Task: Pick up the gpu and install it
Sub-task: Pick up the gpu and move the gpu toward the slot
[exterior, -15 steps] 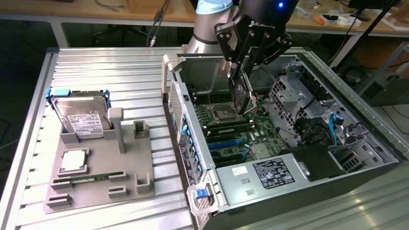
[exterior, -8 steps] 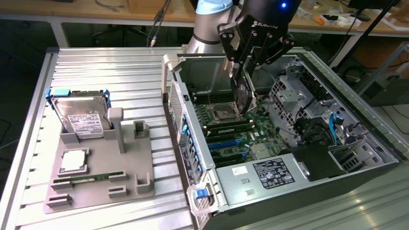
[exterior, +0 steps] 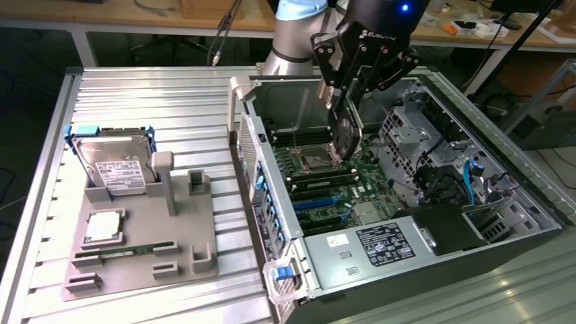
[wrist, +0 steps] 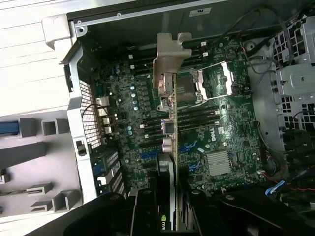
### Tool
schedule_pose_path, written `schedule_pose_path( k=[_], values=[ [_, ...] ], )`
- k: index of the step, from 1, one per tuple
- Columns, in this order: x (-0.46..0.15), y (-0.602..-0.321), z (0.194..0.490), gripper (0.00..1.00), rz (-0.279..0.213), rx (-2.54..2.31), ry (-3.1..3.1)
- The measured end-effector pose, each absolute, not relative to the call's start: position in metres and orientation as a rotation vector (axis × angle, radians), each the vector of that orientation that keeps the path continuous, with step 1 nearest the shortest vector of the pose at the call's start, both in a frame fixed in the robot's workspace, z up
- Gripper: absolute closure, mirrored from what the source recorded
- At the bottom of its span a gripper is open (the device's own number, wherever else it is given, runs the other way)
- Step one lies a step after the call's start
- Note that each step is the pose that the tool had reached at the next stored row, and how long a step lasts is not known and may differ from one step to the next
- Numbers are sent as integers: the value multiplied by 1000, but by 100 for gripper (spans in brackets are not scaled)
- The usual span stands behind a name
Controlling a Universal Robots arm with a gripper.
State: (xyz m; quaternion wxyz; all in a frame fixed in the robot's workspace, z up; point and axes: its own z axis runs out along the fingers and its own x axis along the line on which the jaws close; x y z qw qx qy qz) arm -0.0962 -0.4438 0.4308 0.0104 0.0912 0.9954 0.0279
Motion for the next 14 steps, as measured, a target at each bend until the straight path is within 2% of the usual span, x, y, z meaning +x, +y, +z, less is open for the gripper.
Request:
schedule_pose_path(
  k=[14],
  values=[
    [-78, -444, 431, 73, 87, 281, 3107]
  ],
)
